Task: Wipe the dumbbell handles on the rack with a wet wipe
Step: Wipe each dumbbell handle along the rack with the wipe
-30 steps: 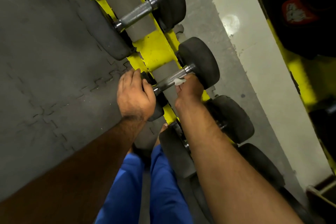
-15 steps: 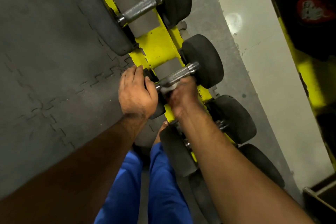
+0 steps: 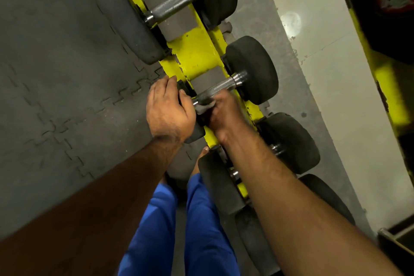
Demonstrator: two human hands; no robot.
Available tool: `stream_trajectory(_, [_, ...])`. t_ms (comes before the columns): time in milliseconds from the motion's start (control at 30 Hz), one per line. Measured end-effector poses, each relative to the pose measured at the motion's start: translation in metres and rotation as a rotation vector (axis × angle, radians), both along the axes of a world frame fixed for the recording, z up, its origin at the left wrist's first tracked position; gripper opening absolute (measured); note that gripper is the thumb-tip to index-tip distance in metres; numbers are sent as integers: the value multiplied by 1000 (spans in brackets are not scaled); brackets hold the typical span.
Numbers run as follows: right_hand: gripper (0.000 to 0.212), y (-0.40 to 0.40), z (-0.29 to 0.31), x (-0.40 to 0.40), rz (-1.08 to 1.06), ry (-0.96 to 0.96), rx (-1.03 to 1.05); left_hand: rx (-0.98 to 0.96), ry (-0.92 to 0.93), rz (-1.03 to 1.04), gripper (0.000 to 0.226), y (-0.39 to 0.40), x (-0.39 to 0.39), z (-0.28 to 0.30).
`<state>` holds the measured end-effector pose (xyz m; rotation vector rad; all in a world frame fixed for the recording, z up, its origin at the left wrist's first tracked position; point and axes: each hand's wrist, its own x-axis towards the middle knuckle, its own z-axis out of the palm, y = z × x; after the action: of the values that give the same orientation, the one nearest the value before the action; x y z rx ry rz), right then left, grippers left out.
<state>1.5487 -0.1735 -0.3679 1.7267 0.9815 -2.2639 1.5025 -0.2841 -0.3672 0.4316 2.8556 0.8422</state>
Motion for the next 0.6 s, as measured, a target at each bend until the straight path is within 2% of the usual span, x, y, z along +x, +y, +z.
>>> stream_trajectory(100, [15, 24, -5, -4, -127, 41, 9, -7, -6, 7, 49, -2, -1, -1])
stream_trajectory(233, [15, 6, -12, 0, 1, -27, -8, -26, -9, -3, 49, -1, 0, 0])
stream_trajectory(367, [7, 25, -14, -16, -327, 24, 31, -21, -14, -1, 51, -1, 0, 1])
stream_trajectory(400, [2, 20, -14, -17, -303, 4, 31, -21, -10, -4, 51, -1, 1, 0])
stream_trajectory(467, [12, 9, -15, -21, -240, -43, 22, -21, -6, -11, 51, -1, 1, 0])
stream_trajectory(600, [16, 30, -10, -36, -446, 5, 32, -40, -14, -10, 51, -1, 0, 0])
